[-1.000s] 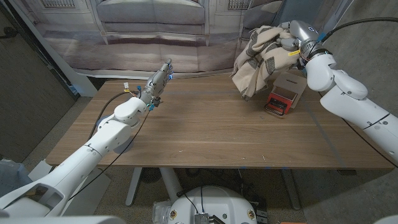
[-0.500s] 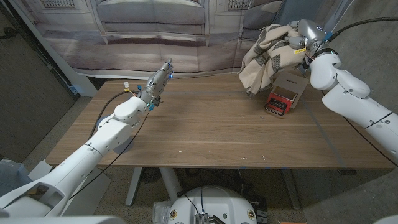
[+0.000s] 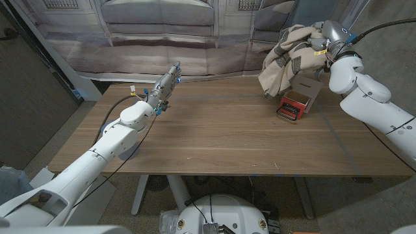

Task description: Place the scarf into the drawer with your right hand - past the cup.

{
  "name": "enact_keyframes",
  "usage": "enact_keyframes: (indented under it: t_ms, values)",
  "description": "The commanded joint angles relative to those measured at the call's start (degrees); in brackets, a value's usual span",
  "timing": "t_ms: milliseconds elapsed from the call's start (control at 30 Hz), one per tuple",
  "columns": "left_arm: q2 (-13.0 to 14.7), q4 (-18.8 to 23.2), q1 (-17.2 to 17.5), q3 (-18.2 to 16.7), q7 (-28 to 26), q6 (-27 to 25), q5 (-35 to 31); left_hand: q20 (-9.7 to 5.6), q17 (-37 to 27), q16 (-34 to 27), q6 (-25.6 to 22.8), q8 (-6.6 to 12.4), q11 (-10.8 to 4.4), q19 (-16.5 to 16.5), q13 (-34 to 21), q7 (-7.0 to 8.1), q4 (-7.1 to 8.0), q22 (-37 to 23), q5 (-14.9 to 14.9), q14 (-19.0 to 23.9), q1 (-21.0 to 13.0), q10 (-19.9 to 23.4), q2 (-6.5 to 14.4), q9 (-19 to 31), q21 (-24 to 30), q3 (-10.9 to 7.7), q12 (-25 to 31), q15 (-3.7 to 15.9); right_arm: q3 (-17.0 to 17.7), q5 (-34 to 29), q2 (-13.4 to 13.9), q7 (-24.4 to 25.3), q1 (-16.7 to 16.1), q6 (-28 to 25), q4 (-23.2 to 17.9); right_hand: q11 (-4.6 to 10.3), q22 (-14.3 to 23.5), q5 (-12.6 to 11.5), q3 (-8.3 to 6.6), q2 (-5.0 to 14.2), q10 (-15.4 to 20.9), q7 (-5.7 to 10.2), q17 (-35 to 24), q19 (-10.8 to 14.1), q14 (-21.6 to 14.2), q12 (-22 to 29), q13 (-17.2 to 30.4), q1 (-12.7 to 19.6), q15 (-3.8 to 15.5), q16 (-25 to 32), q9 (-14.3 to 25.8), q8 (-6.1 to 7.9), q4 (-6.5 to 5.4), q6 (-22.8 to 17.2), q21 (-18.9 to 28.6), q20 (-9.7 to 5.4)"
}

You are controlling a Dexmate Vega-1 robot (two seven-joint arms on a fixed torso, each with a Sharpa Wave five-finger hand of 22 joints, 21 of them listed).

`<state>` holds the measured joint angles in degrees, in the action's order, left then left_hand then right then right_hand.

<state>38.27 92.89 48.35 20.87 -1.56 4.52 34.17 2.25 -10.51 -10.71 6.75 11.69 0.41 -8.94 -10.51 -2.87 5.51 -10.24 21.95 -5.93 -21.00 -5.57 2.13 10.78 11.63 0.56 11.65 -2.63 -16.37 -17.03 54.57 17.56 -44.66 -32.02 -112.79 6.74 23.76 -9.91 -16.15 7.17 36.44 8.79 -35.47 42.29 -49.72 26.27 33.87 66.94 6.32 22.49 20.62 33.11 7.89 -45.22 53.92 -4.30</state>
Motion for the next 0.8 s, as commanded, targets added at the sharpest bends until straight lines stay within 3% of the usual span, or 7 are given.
enact_keyframes:
  t_ms: [33, 467, 800]
  values:
    - [0.00, 0.03, -0.75, 0.45, 0.15, -0.67, -0.40, -0.02, -0.16, -0.16, -0.37, -0.21, 0.01, -0.54, -0.22, 0.13, 0.26, -0.29, -0.31, -0.72, 0.08, -0.35, 0.59, 0.21, -0.01, 0.48, -0.09, -0.06, 0.47, 1.68, 0.72, 1.16, 0.14, -4.05, 0.80, -0.16, 0.07, -0.38, -0.45, 1.61, 0.65, 0.06, -0.20, -0.41, -0.53, -0.21, 0.20, 2.06, 6.76, 0.04, 0.20, 0.22, 0.04, -0.14, 0.50, -8.47]
    - [0.05, 0.06, -0.91, 0.45, -0.06, -1.07, -0.46, 0.00, -0.16, -0.21, -0.39, -0.20, -0.01, -0.54, -0.22, 0.04, 0.26, -0.29, -0.33, -0.59, 0.00, -0.37, 0.67, 0.21, 0.00, 0.61, -0.10, -0.12, 2.53, 4.90, 1.99, 2.98, -1.69, -5.97, 1.02, -0.17, -0.09, -0.36, -0.65, 1.56, 0.77, 0.01, -0.44, -0.86, -0.43, -0.51, 0.56, 2.25, 6.76, -0.11, 0.15, 0.15, 0.06, -0.19, 1.26, -8.47]
    - [-0.21, -0.08, -1.19, 0.83, 0.13, -1.14, -0.61, 0.00, -0.16, -0.16, -0.38, -0.21, 0.00, -0.55, -0.22, 0.06, 0.26, -0.29, -0.35, -0.72, -0.05, -0.39, 0.72, 0.21, 0.00, 0.69, -0.10, -0.10, 1.89, 4.90, 3.86, 3.93, -2.61, -8.78, 0.32, -0.12, -0.22, -0.35, -0.77, 1.58, 0.97, 0.00, -0.60, -1.16, -0.38, -0.66, 0.78, 2.32, 6.74, -0.20, 0.29, 0.16, 0.03, -0.13, 1.73, -8.47]
